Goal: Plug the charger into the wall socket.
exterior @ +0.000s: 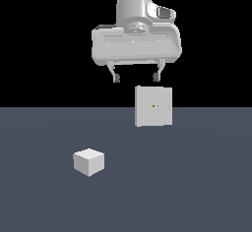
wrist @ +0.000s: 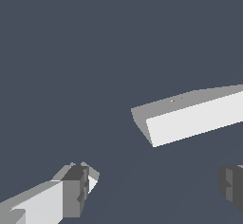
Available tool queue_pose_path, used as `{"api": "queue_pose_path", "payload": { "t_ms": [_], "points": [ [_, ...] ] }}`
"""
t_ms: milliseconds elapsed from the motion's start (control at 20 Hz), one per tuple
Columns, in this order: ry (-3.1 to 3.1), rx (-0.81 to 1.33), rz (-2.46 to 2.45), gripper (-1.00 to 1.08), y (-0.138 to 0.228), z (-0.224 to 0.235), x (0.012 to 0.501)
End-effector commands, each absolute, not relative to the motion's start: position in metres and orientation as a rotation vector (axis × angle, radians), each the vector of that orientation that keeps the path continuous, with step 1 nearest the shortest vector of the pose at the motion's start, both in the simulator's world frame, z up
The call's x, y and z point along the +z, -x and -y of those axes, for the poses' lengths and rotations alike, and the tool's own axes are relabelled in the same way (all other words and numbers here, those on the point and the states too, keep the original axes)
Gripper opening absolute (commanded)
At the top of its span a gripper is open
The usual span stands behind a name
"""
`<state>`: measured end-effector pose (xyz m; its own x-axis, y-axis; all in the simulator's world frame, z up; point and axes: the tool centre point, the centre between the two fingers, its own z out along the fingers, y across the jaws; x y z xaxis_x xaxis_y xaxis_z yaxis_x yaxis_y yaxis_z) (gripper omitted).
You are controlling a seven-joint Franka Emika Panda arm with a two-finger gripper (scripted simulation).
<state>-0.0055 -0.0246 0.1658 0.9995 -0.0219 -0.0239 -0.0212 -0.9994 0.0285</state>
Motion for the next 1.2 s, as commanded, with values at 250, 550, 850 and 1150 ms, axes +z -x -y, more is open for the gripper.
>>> {"api": "queue_pose_path", "payload": {
  "t_ms": [250,550,850,1150],
  "points": [
    [-3.115,-0.033,0.001,1.00,0.007,0.022,0.163],
    [-3.119,-0.017,-0.126,1.00,0.012,0.012,0.155],
    [-3.113,0.012,-0.342,1.00,0.022,-0.005,0.140],
    [-3.083,0.049,-0.622,1.00,0.038,-0.024,0.120]
  ]
}}
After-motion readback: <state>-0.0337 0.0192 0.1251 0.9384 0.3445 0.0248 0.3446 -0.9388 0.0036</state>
